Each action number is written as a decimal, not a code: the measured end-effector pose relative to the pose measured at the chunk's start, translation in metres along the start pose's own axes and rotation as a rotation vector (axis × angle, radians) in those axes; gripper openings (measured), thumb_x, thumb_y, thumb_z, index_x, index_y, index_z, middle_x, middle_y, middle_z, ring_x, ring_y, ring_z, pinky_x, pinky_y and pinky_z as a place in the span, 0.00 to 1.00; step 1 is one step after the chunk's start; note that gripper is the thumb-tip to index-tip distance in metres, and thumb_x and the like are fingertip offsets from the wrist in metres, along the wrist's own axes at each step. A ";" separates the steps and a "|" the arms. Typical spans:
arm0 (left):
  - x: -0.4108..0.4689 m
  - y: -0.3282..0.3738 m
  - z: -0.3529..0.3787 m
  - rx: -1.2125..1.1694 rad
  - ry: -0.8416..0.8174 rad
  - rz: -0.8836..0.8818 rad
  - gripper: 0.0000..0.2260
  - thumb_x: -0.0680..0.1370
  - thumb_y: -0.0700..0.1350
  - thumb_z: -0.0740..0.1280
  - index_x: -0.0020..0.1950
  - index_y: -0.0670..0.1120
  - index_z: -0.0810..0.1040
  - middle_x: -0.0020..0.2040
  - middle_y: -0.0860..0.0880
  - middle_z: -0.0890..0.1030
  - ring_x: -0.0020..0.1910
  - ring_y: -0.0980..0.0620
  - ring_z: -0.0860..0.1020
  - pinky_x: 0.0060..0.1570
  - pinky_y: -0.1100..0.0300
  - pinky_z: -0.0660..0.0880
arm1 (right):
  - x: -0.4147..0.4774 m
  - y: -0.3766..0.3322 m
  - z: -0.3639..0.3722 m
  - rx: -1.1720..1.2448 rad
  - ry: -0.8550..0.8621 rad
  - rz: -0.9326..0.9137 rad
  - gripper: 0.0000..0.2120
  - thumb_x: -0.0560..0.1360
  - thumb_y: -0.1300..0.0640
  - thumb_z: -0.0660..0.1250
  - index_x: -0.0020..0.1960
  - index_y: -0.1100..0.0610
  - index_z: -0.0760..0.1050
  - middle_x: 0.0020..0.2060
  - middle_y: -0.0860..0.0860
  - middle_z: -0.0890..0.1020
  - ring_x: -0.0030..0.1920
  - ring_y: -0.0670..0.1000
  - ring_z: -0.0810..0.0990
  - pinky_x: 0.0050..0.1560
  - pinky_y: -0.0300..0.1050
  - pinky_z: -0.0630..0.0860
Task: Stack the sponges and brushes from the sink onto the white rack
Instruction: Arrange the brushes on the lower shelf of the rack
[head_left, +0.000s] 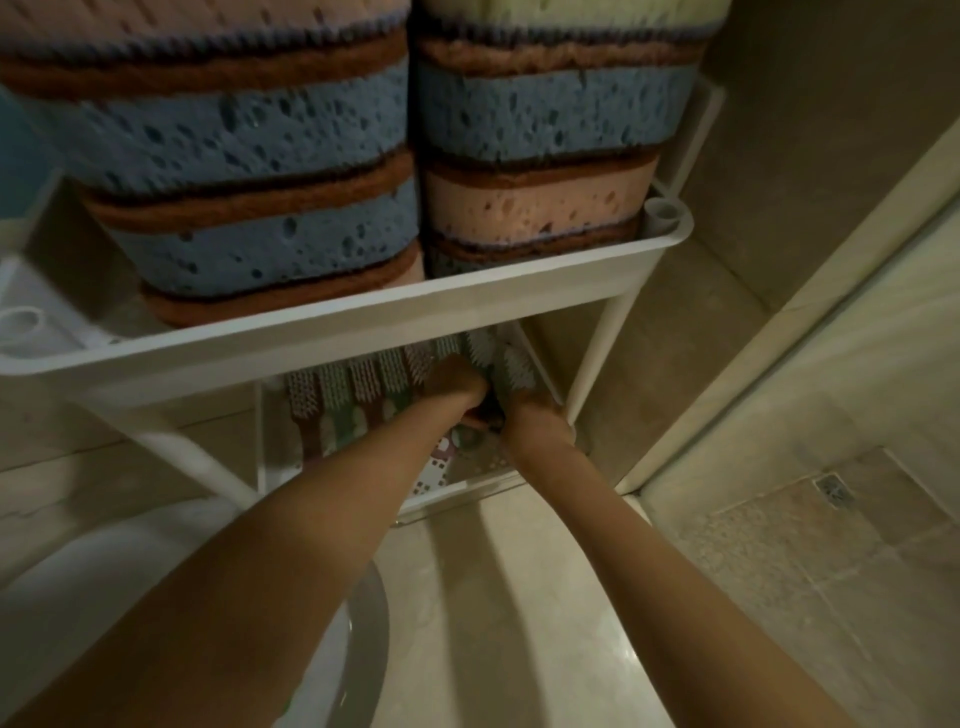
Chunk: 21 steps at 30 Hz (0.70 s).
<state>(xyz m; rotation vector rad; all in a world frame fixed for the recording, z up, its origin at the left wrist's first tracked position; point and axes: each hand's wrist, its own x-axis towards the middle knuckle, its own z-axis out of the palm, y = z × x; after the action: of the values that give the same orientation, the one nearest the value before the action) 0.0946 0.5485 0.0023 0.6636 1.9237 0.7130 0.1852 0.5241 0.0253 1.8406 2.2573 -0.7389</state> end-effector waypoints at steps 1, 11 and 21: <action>0.000 -0.001 0.000 -0.039 -0.017 -0.013 0.11 0.80 0.41 0.60 0.57 0.35 0.74 0.52 0.37 0.77 0.53 0.37 0.80 0.41 0.53 0.79 | 0.001 0.000 0.000 -0.005 -0.006 0.001 0.16 0.80 0.63 0.56 0.66 0.62 0.68 0.65 0.59 0.73 0.66 0.58 0.72 0.63 0.51 0.71; 0.005 -0.016 -0.003 0.255 0.154 0.158 0.12 0.80 0.42 0.59 0.39 0.40 0.71 0.45 0.37 0.78 0.34 0.44 0.79 0.24 0.64 0.73 | 0.002 -0.001 -0.001 -0.007 -0.007 -0.011 0.16 0.80 0.60 0.57 0.66 0.63 0.68 0.64 0.60 0.73 0.66 0.59 0.72 0.63 0.50 0.71; -0.003 -0.046 -0.017 0.699 0.189 0.655 0.13 0.79 0.37 0.58 0.63 0.42 0.73 0.64 0.43 0.72 0.64 0.45 0.69 0.61 0.55 0.65 | 0.007 -0.007 0.003 -0.105 0.038 -0.017 0.15 0.81 0.58 0.55 0.65 0.63 0.70 0.64 0.59 0.74 0.65 0.58 0.73 0.60 0.51 0.73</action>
<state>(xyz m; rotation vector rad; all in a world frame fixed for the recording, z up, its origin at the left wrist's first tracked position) 0.0735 0.5111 -0.0225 1.7657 2.1370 0.4755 0.1761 0.5280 0.0216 1.8051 2.2910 -0.5807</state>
